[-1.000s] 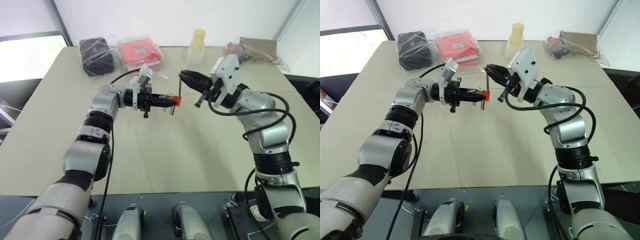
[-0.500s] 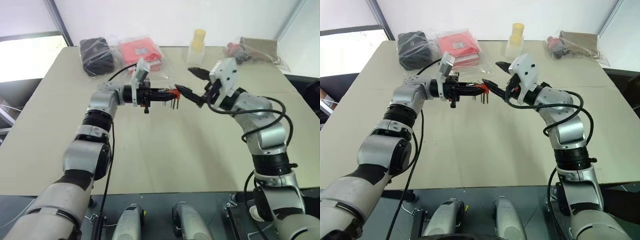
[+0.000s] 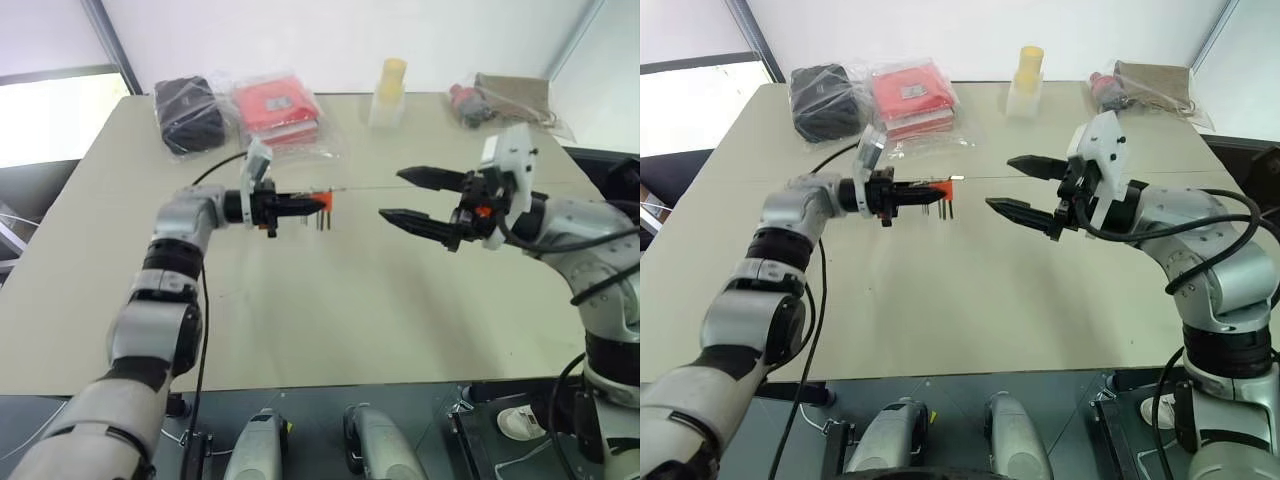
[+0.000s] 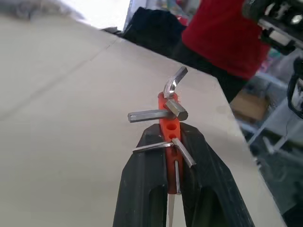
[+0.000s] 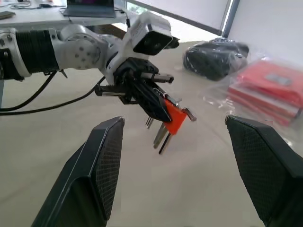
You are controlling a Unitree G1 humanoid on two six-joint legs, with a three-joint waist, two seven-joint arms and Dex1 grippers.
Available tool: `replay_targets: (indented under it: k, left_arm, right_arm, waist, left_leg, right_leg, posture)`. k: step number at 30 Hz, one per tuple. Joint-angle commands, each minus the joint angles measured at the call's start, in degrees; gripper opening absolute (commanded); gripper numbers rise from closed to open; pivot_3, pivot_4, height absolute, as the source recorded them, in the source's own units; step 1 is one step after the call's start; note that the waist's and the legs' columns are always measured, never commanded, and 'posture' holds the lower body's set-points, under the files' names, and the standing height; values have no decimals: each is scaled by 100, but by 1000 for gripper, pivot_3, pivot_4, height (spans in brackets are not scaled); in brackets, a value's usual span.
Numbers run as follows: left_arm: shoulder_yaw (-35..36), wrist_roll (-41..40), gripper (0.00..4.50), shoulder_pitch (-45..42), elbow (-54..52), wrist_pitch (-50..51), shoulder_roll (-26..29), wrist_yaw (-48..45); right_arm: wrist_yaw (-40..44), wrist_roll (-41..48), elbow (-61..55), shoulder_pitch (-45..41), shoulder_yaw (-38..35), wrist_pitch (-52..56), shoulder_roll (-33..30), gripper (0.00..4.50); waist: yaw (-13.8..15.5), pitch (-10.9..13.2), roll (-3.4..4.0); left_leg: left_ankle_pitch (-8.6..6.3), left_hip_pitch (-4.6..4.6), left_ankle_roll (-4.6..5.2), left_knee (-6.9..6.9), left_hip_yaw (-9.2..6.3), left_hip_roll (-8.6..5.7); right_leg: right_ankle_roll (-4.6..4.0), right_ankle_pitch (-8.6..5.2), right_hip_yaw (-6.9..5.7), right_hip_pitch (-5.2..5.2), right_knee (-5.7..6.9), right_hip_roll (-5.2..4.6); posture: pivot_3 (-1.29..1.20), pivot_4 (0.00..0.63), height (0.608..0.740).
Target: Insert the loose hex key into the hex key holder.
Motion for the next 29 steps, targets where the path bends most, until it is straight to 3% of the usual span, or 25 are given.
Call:
replay_targets:
  k: [1,5,9,10,12,16,18,22,29]
  left_arm:
    - [307,-488,0,348,-739,1431,321,394]
    - [487,-696,0,674,-803,2422,447,1005]
    - [416,-548,0,822,-553,2494,485,1423]
    - [341,-459,912,834,-430,2490,515,1518]
    - [183,-338,1682,847,-279,2502,591,1563]
    - [-42,200,3897,768,196,1858,719,2184]
    - [-345,581,4447,859,218,1269,923,2315]
    - [-523,997,4447,899,142,381,1431,2587]
    - [-135,856,4447,1343,-1211,-195,1738,2945]
  right_arm:
    - [-92,-42,-219,122,27,-137,30,3513]
    - [-246,-103,-164,173,116,-224,219,3513]
    - [-331,-151,-82,117,198,-300,386,3513]
    - [-343,-179,-39,97,225,-339,417,3555]
    - [-369,-224,37,63,245,-403,459,3555]
    - [-401,-253,89,36,221,-443,508,3555]
    - [-412,-258,70,60,207,-444,504,3555]
    - [-426,-228,-41,213,100,-396,401,3555]
    - [-762,-434,-63,667,75,-562,493,3555]
  waist:
    - [9,0,0]
    - [63,0,-1]
    - [65,0,-1]
    - [60,0,-1]
    - [49,0,-1]
    - [58,-2,0]
    - [51,-8,4]
    - [-54,-10,5]
    - [-76,-10,5]
  left_leg:
    - [0,-1,0,1,0,0]
    - [0,-1,0,8,-6,-1]
    - [0,-1,0,14,-8,-3]
    - [0,-1,0,14,-8,-3]
    - [0,1,0,12,-8,-3]
    - [0,5,0,11,-7,-3]
    - [0,27,-1,10,-6,-3]
    - [-6,102,7,-18,10,0]
    - [-11,71,16,-14,6,5]
  right_leg:
    - [0,0,0,0,0,0]
    - [1,0,-5,3,2,-4]
    - [2,-1,-9,9,1,-7]
    - [2,-1,-9,9,1,-7]
    - [1,-1,-9,9,1,-6]
    - [1,-1,-9,13,1,-6]
    - [0,-1,-9,36,-1,-6]
    - [-20,-15,4,90,-4,-5]
    - [-29,-31,2,50,19,-5]
  posture:
    - [0,150,740]
    - [0,150,740]
    - [0,150,740]
    - [0,150,740]
    - [0,150,740]
    - [0,150,740]
    - [0,150,740]
    - [0,150,740]
    - [0,150,740]
